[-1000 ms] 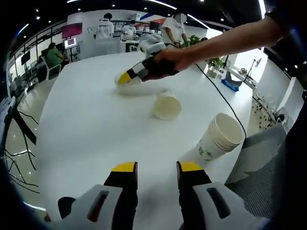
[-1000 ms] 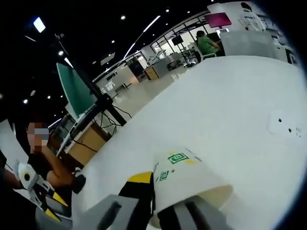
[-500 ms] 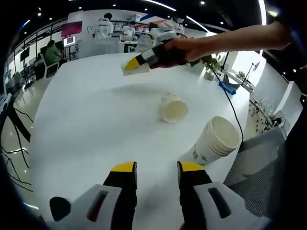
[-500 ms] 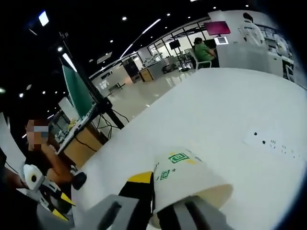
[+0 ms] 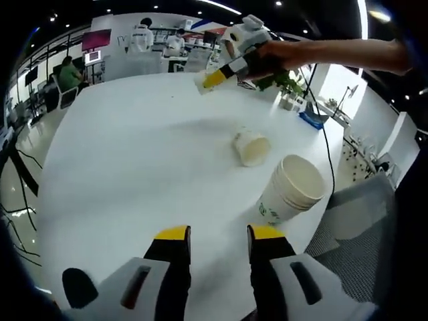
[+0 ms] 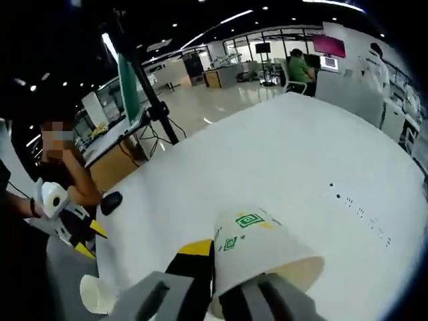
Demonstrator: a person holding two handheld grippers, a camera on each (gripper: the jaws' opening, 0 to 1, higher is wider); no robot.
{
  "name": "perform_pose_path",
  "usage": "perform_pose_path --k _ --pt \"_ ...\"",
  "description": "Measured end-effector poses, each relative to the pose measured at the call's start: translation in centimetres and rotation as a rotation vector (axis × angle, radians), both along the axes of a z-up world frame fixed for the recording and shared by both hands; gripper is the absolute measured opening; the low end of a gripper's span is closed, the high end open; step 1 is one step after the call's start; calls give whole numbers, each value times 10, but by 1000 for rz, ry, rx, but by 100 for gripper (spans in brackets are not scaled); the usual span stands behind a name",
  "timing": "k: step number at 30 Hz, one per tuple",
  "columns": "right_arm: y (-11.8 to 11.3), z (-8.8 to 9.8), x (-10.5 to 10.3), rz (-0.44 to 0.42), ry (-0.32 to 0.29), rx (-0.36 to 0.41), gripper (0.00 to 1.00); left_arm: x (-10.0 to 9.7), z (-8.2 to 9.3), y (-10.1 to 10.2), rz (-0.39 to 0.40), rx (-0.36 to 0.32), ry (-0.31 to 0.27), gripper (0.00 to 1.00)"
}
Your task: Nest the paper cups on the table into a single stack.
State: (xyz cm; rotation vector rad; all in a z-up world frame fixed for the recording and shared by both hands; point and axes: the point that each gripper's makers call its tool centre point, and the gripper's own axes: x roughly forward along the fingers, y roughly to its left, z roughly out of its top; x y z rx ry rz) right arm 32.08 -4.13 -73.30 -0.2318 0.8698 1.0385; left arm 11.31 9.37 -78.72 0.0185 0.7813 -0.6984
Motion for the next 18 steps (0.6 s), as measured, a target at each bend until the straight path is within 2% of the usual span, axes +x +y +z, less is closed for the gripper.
perform_pose_path --k 1,5,7,12,13,15,18 --pt "-1 5 -12 6 1 -9 0 -1 0 0 -2 0 -1 31" --pt "-9 8 -26 57 -3 -67 0 -1 1 -1 -8 -2 -5 31" --pt "-13 9 -37 89 16 -102 0 -1 2 -1 -12 -3 -8 31" --pt "-27 14 -62 200 13 -233 0 -5 4 -5 -31 -1 -14 31" --pt "-28 20 -76 221 17 -258 0 -6 4 -5 -37 0 -17 31" --pt "-28 28 -93 250 46 -277 0 -7 4 -6 -37 -1 -20 31" --pt "-27 37 -103 277 54 -284 0 -10 6 -10 -41 -5 -25 31"
